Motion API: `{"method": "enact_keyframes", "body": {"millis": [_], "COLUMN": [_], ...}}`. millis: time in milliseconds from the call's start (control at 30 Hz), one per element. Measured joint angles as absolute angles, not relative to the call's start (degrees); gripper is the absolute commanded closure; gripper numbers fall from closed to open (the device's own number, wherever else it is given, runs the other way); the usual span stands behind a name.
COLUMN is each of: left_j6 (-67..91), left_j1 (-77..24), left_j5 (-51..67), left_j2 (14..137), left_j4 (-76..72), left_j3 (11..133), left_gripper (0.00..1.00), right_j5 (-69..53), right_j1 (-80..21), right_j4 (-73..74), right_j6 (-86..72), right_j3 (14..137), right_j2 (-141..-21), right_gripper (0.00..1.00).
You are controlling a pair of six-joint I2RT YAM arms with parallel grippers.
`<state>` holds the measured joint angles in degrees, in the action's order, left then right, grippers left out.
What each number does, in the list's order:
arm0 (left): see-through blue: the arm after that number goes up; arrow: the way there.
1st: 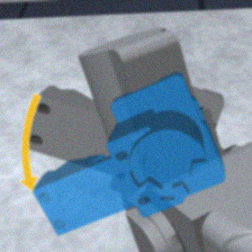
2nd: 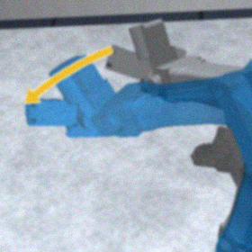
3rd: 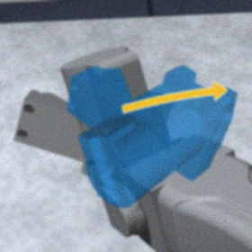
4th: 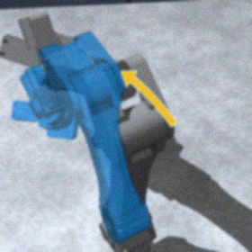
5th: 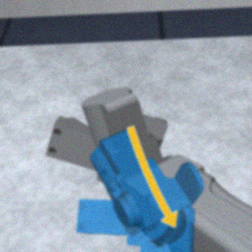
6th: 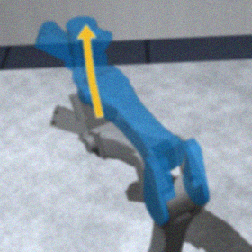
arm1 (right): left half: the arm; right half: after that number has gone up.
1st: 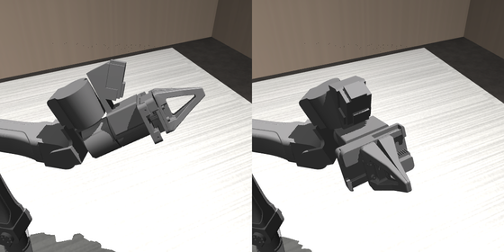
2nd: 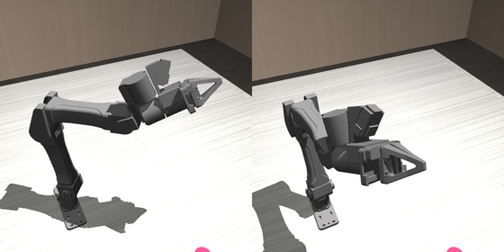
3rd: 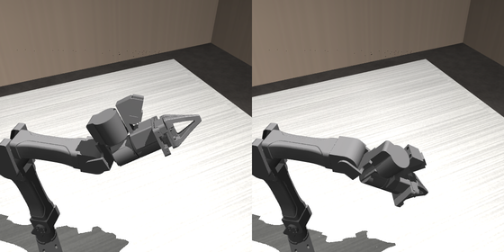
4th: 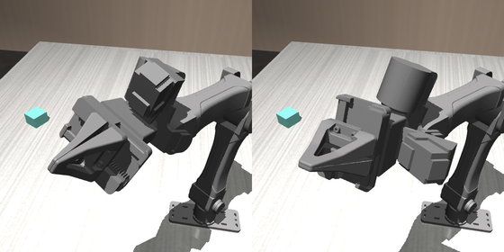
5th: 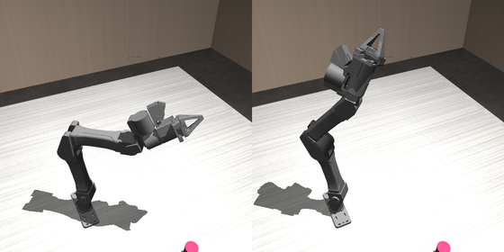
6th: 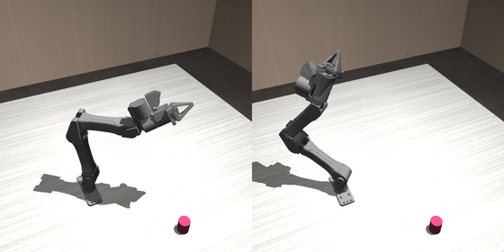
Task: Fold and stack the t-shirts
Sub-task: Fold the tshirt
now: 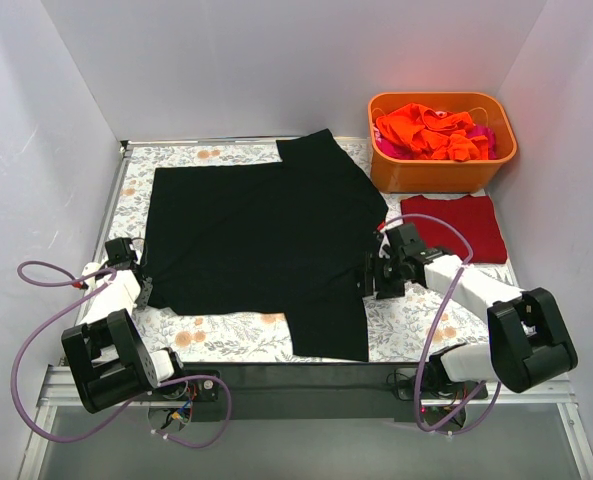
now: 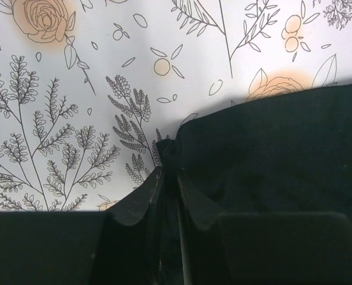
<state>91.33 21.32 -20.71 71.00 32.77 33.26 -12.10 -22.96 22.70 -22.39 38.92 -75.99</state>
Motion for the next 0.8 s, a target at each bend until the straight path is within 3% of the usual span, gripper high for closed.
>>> {"method": "enact_keyframes", "body": {"millis": [233, 500, 800], "left_j6": [91.48, 91.5, 91.72], "left_j1": [21.26, 21.26, 21.26], "left_j5": [-20.71, -20.75, -20.8], "left_j2": [70.98, 70.43, 70.43], "left_j4": [32.77, 32.77, 32.8], "left_j3": [33.26, 33.26, 33.26], "left_gripper": [0.85, 0.84, 0.84], "right_j5": [-12.34, -5.26, 0.32], "right_j1": [-27.75, -39.07, -44.69], "right_j4": [28.53, 34.94, 40.34], "right_j6": [-22.15, -22.65, -23.42], "right_j3": [37.08, 41.87, 44.18], "right_j2": [-75.44, -78.98, -81.36], "right_gripper": [0.45, 0.46, 0.47]}}
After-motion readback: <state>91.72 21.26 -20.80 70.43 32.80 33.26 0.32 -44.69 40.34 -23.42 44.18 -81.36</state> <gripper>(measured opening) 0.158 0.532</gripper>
